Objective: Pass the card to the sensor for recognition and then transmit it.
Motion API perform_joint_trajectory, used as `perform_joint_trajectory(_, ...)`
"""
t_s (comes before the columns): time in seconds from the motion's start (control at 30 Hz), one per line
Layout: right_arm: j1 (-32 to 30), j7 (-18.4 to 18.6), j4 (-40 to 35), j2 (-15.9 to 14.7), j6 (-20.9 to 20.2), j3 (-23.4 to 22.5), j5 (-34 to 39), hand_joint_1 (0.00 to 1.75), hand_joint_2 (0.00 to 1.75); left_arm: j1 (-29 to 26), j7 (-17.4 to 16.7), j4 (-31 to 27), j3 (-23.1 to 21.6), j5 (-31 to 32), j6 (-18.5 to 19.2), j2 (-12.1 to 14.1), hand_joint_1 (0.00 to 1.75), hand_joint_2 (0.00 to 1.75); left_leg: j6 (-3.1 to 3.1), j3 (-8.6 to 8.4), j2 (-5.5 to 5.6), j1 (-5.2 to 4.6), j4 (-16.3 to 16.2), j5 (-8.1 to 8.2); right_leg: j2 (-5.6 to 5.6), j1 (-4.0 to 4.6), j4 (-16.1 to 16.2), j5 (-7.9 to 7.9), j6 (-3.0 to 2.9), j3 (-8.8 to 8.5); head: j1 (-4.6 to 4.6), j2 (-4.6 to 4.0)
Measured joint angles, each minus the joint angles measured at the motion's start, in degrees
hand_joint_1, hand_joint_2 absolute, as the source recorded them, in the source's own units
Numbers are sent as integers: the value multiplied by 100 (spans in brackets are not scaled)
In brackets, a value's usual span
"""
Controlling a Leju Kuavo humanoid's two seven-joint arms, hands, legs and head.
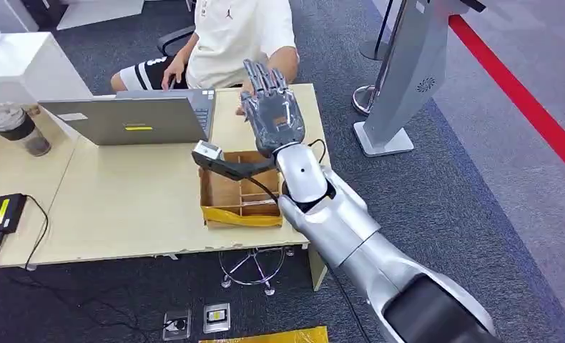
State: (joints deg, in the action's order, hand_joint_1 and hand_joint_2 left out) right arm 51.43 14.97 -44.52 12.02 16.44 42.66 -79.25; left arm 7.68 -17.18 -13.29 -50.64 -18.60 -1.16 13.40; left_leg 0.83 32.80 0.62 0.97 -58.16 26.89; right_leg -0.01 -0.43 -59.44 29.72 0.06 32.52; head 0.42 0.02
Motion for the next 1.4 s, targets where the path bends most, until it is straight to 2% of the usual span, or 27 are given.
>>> perform_joint_trajectory(0.3, 7, 7, 192, 2, 28, 0, -81, 175, 175, -2, -22, 0, 0, 0, 7, -17, 0, 175, 0, 1, 0, 0, 0, 0, 1, 0, 0, 0, 0, 1, 0, 0)
perform_joint_trajectory(0.33, 10, 7, 212, 9, 35, 0, -109, 26, 175, -2, -35, 0, 0, -2, 11, -20, 0, 175, 0, 1, 0, 0, 0, 0, 2, 0, 0, 0, 0, 2, 0, 0)
perform_joint_trajectory(0.37, 10, 7, 242, 18, 48, 0, -151, 0, 175, -2, -48, 0, 0, -4, 11, -24, 0, 175, 1, 1, -1, 0, 0, 1, 2, 0, 0, 0, 0, 3, 0, 0)
perform_joint_trajectory(0.47, 9, 35, 317, 48, 219, 2, -262, 0, 175, -2, -94, 0, 0, -28, 4, -42, 0, 175, 1, 2, -1, 0, 0, 1, 3, 0, 0, 0, 0, 6, 0, 0)
perform_joint_trajectory(0.53, 7, 39, 356, 59, 493, 2, -289, 0, 175, -2, -100, 0, 0, -44, -9, -59, 0, 175, 1, 2, -1, 0, 0, 1, 2, 0, 0, 0, 0, 6, 0, 0)
perform_joint_trajectory(0.6, -17, -158, 361, 61, 773, -2, -41, 0, 175, -3, -114, 0, 0, -55, -31, -66, 0, 175, 1, 1, -2, 0, 0, 1, 4, 0, 0, 0, 0, 5, 0, 0)
perform_joint_trajectory(0.67, -93, -436, 251, 61, 813, -24, 329, 0, 175, -3, -120, 0, 0, -77, -42, -68, 0, 175, 1, 0, -4, 0, 0, 1, 6, 0, 0, 0, 0, 5, 0, 0)
perform_joint_trajectory(0.73, -267, -667, -130, 31, 567, -39, 402, 0, 175, -10, -125, 0, 0, -96, -31, -66, 0, 175, 1, -4, -6, 0, -1, 1, 7, 0, 0, -1, -1, 5, 2, 0)
perform_joint_trajectory(0.83, -681, -682, -1107, -111, 29, -31, 234, 0, 175, -33, -127, 0, 0, -107, -7, -57, 0, 175, 1, -1, -7, 0, -1, 1, 7, 0, 1, 0, -1, 8, 0, 0)
perform_joint_trajectory(1.0, -970, -680, -2176, -297, -96, -28, 201, 0, 175, -46, -125, 0, 0, -114, -7, -44, 0, 175, 6, 0, -16, 0, -1, 4, 11, -1, 1, -1, -1, 13, 4, 0)
perform_joint_trajectory(1.1, -1072, -843, -2600, -376, -131, -22, 376, 0, 175, -45, -125, 0, 0, -146, -11, -44, 0, 175, 5, -3, -18, 0, -1, 4, 12, 0, 1, -2, -3, 13, 0, 0)
perform_joint_trajectory(1.3, -1502, -1106, -3840, -717, -931, 129, 758, 0, 175, -62, -190, 0, 24, -310, -50, -18, 0, 175, 6, -1, -23, 0, -1, 5, 15, 0, 1, -2, -3, 14, -2, 0)
perform_joint_trajectory(1.4, -1670, -1163, -4224, -878, -1124, 353, 894, 0, 175, -61, -214, 0, 37, -369, -63, -2, 0, 175, 6, 1, -23, 0, 0, 6, 14, 0, 1, -2, -3, 14, 0, 0)
